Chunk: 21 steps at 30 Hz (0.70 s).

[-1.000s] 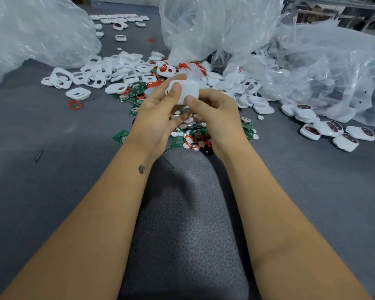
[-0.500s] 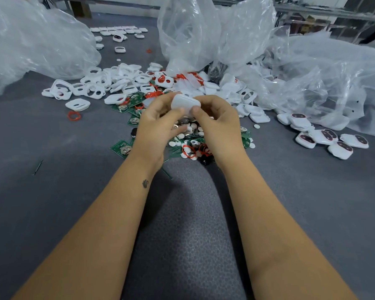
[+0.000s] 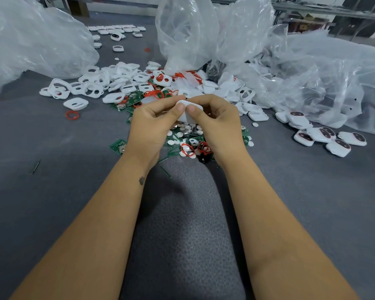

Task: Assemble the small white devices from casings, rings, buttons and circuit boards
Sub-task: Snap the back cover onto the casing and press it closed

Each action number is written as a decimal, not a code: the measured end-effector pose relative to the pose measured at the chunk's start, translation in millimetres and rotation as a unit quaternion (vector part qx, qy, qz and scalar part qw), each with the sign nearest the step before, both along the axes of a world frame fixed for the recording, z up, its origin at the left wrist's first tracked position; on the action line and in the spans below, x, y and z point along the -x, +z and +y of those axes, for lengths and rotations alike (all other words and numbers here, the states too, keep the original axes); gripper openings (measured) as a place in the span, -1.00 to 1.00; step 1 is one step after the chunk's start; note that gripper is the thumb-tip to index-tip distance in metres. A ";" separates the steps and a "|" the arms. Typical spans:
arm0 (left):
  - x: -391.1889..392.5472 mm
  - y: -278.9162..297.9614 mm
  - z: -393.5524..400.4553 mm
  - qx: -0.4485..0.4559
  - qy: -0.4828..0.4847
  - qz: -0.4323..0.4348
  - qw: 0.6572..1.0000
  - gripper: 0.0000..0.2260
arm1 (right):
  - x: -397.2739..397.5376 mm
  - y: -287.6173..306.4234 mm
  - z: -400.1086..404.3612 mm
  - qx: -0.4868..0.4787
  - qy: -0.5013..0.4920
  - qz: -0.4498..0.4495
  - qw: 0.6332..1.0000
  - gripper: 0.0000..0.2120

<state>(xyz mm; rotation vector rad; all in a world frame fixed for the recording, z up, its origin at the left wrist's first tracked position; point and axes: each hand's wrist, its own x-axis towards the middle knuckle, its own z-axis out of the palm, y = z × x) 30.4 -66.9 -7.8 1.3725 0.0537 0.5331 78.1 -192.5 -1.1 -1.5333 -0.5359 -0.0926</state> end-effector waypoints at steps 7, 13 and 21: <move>1.2 0.5 0.9 -0.006 0.007 0.001 1.000 -0.83 | 2.6 1.0 0.5 -0.005 0.011 -0.004 1.000 -0.83; -0.2 -1.1 0.5 -0.011 0.034 0.004 0.999 -0.85 | 1.6 -0.5 1.0 0.004 0.001 0.000 1.000 -0.85; 1.0 3.6 -0.1 0.115 -0.020 0.055 0.992 -0.79 | -3.2 -1.2 0.7 -0.104 0.032 0.063 0.992 -0.83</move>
